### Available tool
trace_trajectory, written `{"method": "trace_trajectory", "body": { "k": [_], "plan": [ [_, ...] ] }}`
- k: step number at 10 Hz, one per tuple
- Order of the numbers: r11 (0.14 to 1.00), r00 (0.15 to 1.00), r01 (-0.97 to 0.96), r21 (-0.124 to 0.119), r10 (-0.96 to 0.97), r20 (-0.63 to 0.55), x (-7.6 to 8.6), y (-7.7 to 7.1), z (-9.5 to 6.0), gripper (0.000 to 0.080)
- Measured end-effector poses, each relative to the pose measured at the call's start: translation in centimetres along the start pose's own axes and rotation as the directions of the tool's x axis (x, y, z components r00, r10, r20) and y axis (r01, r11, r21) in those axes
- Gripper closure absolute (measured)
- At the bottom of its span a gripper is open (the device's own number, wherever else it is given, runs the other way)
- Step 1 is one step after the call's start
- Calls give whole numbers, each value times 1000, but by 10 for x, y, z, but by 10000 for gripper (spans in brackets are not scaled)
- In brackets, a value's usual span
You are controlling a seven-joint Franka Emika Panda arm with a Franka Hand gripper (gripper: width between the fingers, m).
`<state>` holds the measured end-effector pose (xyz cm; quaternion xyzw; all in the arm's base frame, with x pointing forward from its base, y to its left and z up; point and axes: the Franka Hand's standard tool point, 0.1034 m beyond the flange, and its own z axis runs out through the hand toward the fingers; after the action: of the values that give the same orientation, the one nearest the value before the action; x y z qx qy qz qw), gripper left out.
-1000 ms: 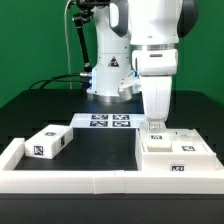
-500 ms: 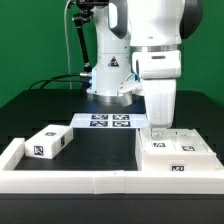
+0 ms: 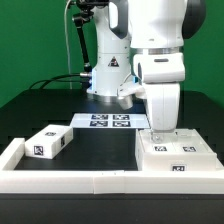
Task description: Assemble cabinet
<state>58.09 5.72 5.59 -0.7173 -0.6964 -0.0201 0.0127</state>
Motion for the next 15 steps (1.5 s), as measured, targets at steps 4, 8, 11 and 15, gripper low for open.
{"method": "trace_trajectory", "body": {
  "k": [4,8,11,15],
  "plan": [
    [1000,1000,-15,-2,15,0,2,-2,0,526],
    [996,996,-88,-20,88,4,6,-17,-9,72],
    [978,982,-190,-81,190,-6,3,-44,-27,12],
    [948,957,-291,-128,288,-46,8,-72,-32,2]
  ]
}}
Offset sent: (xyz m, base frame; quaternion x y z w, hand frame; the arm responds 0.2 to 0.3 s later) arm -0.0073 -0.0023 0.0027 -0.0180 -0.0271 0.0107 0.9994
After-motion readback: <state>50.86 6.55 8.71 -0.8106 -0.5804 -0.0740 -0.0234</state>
